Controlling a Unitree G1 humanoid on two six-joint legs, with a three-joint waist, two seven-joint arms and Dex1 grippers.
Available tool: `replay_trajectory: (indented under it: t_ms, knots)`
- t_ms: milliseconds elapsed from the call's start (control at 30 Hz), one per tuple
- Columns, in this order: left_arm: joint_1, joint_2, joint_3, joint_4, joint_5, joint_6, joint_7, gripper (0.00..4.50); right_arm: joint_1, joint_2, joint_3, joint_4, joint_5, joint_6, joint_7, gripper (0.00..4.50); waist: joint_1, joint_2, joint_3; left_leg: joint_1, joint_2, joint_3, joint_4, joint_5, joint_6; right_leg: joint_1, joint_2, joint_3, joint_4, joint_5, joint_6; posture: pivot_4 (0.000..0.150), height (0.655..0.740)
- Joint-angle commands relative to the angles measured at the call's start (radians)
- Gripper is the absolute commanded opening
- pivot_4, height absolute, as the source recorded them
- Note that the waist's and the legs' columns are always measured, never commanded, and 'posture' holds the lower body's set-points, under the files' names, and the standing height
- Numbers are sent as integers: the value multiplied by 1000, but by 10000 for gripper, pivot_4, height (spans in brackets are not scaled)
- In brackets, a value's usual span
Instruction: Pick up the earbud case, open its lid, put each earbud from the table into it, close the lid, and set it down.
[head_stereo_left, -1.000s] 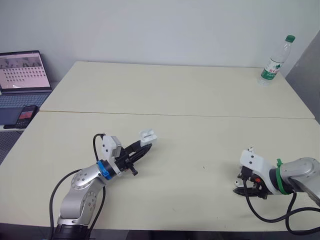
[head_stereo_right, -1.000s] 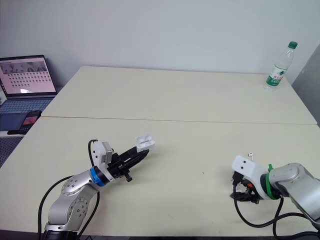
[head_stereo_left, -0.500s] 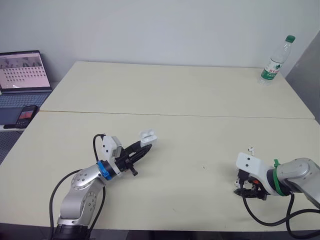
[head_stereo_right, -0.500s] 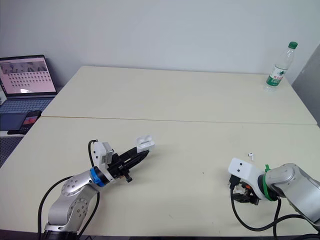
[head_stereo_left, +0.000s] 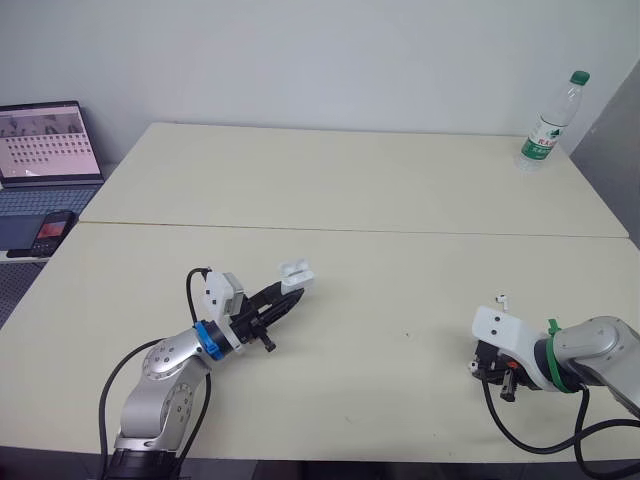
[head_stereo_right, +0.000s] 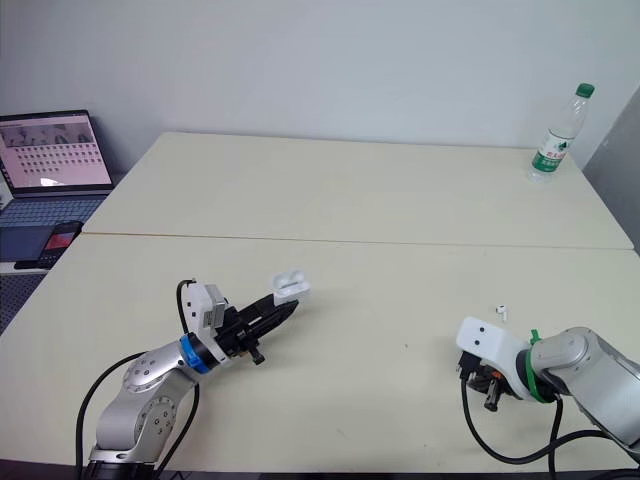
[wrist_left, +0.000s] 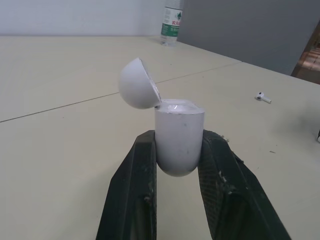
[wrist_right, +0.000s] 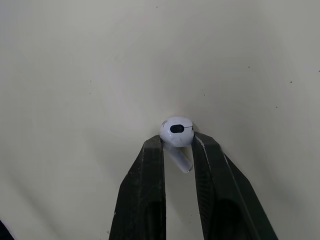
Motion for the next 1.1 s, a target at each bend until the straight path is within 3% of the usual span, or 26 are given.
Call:
replay_trajectory:
  t_ms: [33,167,300,533,867,1100]
  knots:
    - [-35,1,-15,-21,2,-14,-9,7651,-41,74,-79,5,18,-48,-35,3886,-1,-1,0,0,0,0,0,0,0,0,0,0,0,0,0,1500,7362]
    - [-87,-17,-41,-6,10,-8,6,7651,-75,218,-176,78,21,-186,-76,3886,-1,-1,1,0,0,0,1,0,0,0,3,0,0,-1,2,1500,7362]
    - [-176,-67,-93,36,65,-15,57,7651,-108,447,-299,122,100,-302,-143,3886,0,-1,0,-2,-1,-1,2,0,0,0,5,0,0,1,-2,1500,7362]
    - [-323,-206,-169,124,132,-43,133,7651,-185,744,-426,144,279,-307,-276,3886,1,-1,0,-5,-2,-3,2,0,0,-1,4,-1,1,2,-1,1500,7362]
    - [-386,-321,-214,151,149,-56,171,7651,-258,1081,-439,153,447,-380,-521,3886,-3,0,0,-4,-1,-5,1,0,0,-1,5,-2,2,2,-1,1500,7362]
    - [-370,-327,-215,127,135,-51,174,7651,-195,1129,-298,167,373,-479,-528,3886,-3,0,0,-5,-2,-4,1,0,0,-1,4,-2,1,2,-1,1500,7362]
